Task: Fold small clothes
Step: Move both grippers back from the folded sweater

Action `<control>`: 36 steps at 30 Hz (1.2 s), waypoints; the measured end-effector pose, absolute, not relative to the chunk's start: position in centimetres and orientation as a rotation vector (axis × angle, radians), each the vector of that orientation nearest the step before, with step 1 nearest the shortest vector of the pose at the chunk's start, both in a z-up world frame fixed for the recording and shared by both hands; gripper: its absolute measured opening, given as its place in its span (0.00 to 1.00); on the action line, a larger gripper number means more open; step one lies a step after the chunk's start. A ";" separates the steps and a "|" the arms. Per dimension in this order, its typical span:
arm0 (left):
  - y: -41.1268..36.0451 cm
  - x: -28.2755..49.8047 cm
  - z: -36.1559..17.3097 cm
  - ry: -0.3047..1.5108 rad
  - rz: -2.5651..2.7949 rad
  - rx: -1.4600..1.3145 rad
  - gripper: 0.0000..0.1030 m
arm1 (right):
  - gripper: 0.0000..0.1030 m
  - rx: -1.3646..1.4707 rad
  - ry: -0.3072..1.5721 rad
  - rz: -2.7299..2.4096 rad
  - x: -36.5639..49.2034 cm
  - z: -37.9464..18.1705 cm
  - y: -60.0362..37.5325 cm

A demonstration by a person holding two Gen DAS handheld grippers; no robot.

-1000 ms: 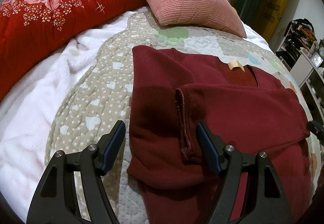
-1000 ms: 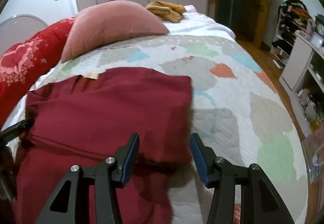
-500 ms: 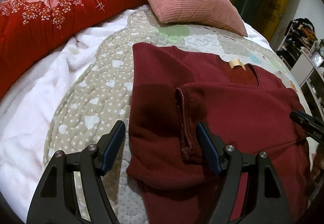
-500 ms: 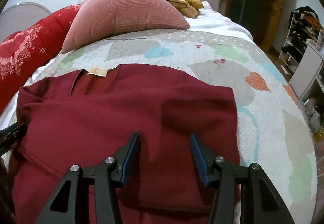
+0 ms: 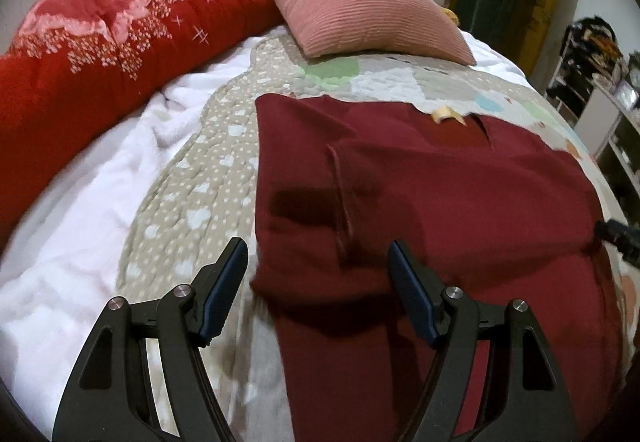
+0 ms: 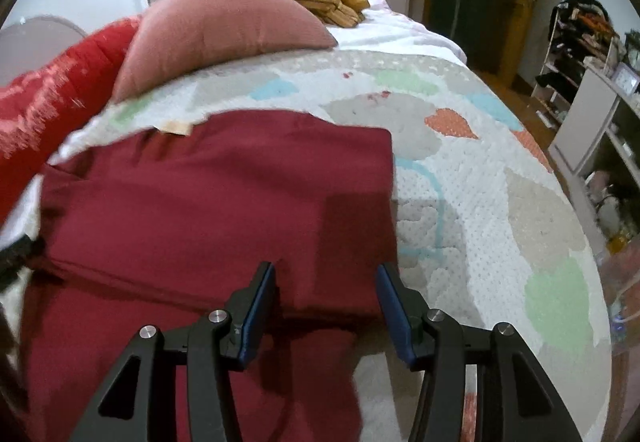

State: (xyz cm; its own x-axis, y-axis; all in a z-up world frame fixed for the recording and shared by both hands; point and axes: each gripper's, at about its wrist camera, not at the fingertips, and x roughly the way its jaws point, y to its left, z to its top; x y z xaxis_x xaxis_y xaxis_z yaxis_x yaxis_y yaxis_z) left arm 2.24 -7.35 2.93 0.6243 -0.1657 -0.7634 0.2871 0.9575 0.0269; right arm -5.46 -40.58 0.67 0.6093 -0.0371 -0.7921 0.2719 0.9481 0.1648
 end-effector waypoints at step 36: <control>-0.3 -19.5 1.6 1.047 -0.326 0.043 0.71 | 0.65 0.365 0.977 -0.030 -30.4 -1.8 -35.8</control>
State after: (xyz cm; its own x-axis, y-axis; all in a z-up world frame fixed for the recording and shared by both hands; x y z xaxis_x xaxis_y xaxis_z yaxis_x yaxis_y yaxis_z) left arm -19.46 -0.31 1.64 0.4565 -0.2444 -0.8555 0.2851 0.9510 -0.1196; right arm -30.38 -35.79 -1.78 0.5644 0.1375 -0.8140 0.1877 0.9388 0.2887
